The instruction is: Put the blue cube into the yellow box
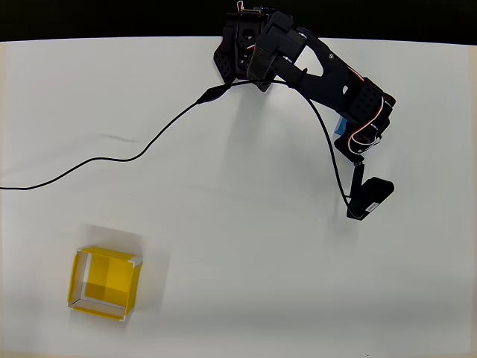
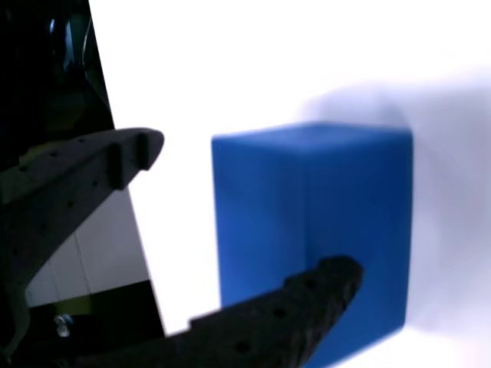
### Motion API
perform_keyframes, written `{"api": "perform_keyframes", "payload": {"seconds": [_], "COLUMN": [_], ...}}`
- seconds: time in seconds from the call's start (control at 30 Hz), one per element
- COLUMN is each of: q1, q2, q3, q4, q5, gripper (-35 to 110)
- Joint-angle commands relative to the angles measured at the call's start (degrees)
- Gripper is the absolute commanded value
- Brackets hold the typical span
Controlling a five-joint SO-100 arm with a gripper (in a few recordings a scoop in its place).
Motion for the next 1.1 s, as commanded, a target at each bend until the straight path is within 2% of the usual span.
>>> {"api": "perform_keyframes", "payload": {"seconds": [0.0, 0.83, 1.07], "q1": [-2.11, -2.64, 2.02], "q2": [1.41, -2.37, 0.44], "q3": [-0.44, 2.37, 2.90], "q4": [-0.88, -4.57, -6.15], "q5": [-0.53, -1.58, -3.69], "gripper": [42, 27, 19]}}
